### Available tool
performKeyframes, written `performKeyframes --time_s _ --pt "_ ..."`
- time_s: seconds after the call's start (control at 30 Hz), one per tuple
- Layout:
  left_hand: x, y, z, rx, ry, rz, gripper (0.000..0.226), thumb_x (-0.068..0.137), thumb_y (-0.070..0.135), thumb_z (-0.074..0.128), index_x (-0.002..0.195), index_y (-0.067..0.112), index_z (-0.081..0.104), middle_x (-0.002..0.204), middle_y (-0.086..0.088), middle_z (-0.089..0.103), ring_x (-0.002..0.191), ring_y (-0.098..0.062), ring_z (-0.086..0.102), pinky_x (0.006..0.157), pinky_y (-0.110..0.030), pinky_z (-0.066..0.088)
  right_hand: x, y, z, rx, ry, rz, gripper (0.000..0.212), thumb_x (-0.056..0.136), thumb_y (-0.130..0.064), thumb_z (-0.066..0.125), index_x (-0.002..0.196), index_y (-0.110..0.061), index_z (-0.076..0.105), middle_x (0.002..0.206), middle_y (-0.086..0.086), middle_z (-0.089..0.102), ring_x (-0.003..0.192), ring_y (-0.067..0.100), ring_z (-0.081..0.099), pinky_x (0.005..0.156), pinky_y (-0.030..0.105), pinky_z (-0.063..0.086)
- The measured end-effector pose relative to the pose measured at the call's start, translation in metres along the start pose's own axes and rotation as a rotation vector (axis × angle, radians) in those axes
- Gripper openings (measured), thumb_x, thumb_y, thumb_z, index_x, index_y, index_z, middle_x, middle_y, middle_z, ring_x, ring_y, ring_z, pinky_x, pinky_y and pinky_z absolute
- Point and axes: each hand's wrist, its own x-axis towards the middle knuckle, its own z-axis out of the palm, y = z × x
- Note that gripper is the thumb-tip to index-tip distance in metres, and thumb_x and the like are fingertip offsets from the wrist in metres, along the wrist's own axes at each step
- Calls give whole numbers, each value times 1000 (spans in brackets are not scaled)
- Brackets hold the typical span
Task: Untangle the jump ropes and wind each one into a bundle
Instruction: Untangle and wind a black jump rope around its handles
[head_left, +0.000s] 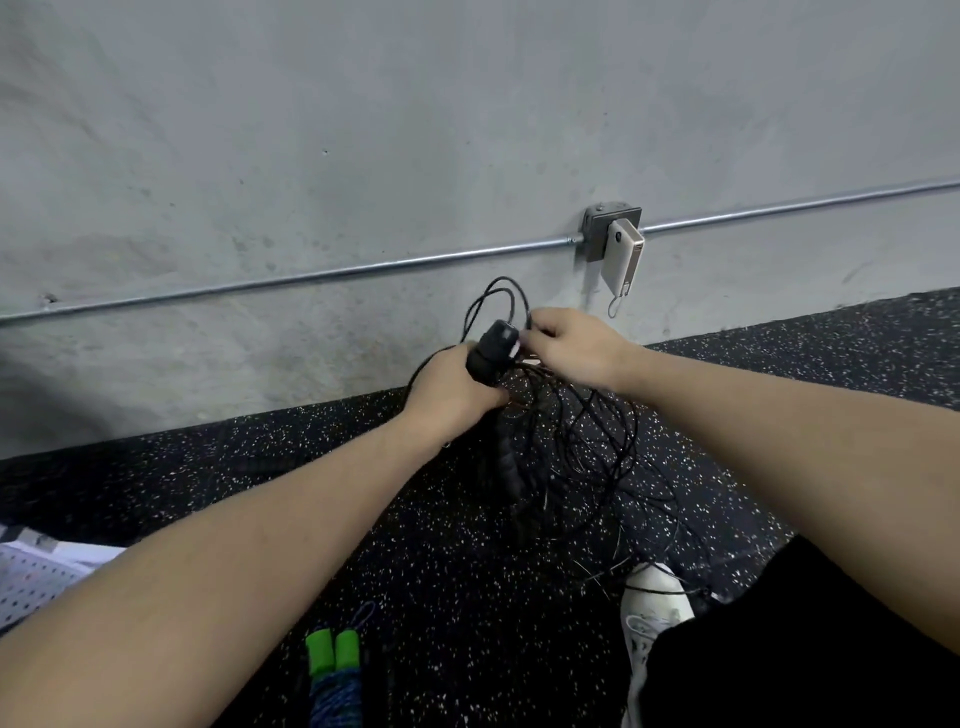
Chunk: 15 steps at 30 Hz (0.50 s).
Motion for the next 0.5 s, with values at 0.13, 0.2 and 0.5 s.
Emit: performKeyframes --time_s 0.13,0.2,0.5 --pt "8 -18 -15 -145 88 -110 12 82 12 76 93 13 70 75 2 65 64 -11 56 45 -11 37 -1 2 -11 28 125 29 29 102 -31 49 90 -7 61 72 4 59 58 15 46 55 28 34" --pt "10 -26 -19 -98 89 -118 8 84 14 74 92 16 70 77 2 65 68 -11 57 52 -12 40 -3 -8 -11 93 202 -34 30 102 -30 51 93 -5 64 70 3 57 59 13 45 59 30 35" --pt "13 -50 -10 -132 33 -141 23 71 34 80 93 32 72 95 -3 75 95 -33 71 89 -47 57 -1 -32 -6 709 142 115 18 108 -27 37 97 -18 48 104 5 75 85 25 70 84 34 49"
